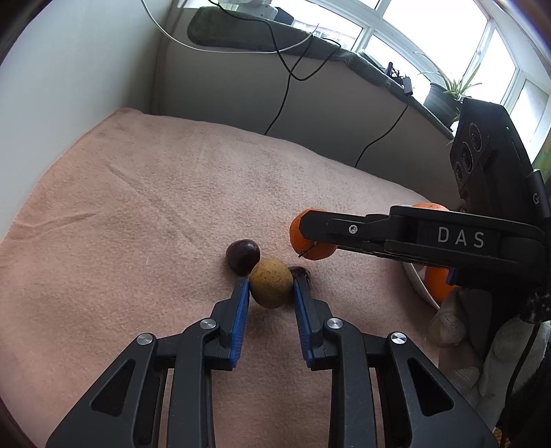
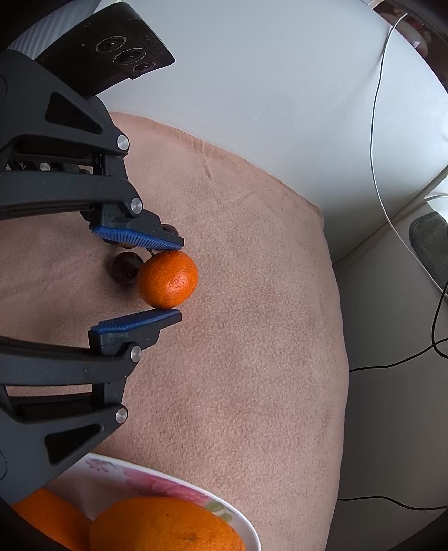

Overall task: Organize fruits
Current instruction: 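Grasp a brown kiwi with the left gripper while the right gripper grasps a tangerine, then carry the kiwi and tangerine over the floral bowl with both grippers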

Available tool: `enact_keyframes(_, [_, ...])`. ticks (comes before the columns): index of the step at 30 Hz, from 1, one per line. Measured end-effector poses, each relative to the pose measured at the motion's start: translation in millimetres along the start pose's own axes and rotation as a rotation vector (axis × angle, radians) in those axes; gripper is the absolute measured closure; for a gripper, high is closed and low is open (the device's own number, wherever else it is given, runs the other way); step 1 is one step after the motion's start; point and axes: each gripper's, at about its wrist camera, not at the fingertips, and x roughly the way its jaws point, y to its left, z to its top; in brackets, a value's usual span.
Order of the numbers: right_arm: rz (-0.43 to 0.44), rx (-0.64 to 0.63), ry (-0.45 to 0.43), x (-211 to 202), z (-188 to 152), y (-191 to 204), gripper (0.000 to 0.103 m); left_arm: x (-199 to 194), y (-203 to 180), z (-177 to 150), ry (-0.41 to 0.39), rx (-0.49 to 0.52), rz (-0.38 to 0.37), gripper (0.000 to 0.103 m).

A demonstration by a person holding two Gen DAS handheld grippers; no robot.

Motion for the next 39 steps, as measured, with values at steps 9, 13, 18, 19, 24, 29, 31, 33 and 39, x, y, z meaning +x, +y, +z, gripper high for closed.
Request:
enact_keyframes(9, [0.023, -0.011, -0.043, -30.4, -6.6, -2.5, 0.067, -17.8, -8.6, -1.3, -0.032, 0.008, -0.006, 0.078])
enact_keyframes(13, [0.026, -0.012, -0.065, -45.0, -8.6, -2.9, 0.067, -23.5, -16.6, 1.5, -0.049, 0.016, -0.009, 0.078])
enact_keyframes(18, [0.039, -0.014, -0.095, -64.1, -10.5, -4.9, 0.067, -31.5, -27.9, 6.2, -0.069, 0.034, -0.02, 0.078])
enact_keyframes(19, [0.04, -0.018, -0.104, -68.7, -12.4, -3.9, 0.067, -32.7, -30.4, 7.2, -0.073, 0.038, -0.023, 0.078])
enact_keyframes(24, [0.034, -0.043, -0.147, -94.3, -19.1, 0.8, 0.067, -38.3, -45.0, 9.8, -0.087, 0.058, -0.037, 0.078])
enact_keyframes(29, [0.028, -0.05, -0.185, -114.2, -21.8, -3.7, 0.067, -40.2, -60.9, 12.2, -0.099, 0.083, -0.055, 0.078])
enact_keyframes(31, [0.027, -0.045, -0.202, -124.1, -22.7, -9.4, 0.067, -41.2, -67.8, 12.5, -0.104, 0.09, -0.064, 0.078])
enact_keyframes(33, [0.025, -0.039, -0.217, -133.0, -23.0, -16.1, 0.067, -40.9, -75.2, 13.8, -0.107, 0.099, -0.073, 0.078])
enact_keyframes(39, [0.003, -0.019, -0.263, -162.7, -27.9, -40.2, 0.067, -37.5, -99.8, 18.2, -0.112, 0.127, -0.1, 0.078])
